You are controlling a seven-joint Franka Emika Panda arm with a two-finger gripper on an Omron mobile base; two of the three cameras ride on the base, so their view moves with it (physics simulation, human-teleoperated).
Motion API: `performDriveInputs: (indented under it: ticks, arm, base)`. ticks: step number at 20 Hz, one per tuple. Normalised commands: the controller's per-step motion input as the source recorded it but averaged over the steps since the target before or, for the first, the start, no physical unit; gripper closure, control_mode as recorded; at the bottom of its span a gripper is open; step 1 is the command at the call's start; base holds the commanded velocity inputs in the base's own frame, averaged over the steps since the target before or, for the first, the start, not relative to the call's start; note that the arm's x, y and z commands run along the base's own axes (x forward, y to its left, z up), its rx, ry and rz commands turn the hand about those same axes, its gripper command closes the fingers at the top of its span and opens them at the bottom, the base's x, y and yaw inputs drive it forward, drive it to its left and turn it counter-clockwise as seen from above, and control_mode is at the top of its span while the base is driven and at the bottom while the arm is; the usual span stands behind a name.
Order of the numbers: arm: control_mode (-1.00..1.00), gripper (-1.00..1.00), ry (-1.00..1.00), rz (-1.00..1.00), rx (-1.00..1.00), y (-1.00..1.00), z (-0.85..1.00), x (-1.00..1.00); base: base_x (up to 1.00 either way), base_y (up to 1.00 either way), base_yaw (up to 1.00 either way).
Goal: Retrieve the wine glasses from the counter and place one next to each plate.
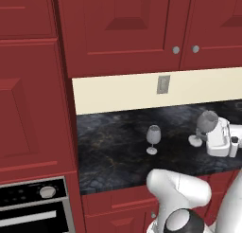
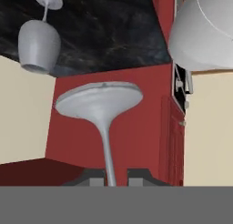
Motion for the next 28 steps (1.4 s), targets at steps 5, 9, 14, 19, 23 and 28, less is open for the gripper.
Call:
performDriveInputs:
  ticks: [5, 9, 14, 19, 23, 28]
  arm:
    - [1.0, 1.0, -0.09, 0.0, -0.01, 0.66, 0.26, -0.33]
    - [1.0, 1.0, 0.0, 0.0, 0.0, 0.0, 0.0, 0.0]
    - [1.0, 1.0, 0.0, 0.0, 0.0, 0.0, 0.0, 0.0]
    - [1.0, 1.0, 0.0, 0.0, 0.0, 0.0, 0.0, 0.0]
    - [1.0, 1.0, 0.0, 0.0, 0.0, 0.0, 0.0, 0.0]
    - [1.0, 1.0, 0.0, 0.0, 0.0, 0.0, 0.0, 0.0]
  base:
    - [-0.14, 0.14, 0.01]
    - [-0.97, 0.64, 0.01]
    - [-0.99, 0.49, -0.04]
    - [-0.43, 0.13, -0.72]
    - [0.0, 0.0, -1.0]
    - [0.0, 0.0, -1.0]
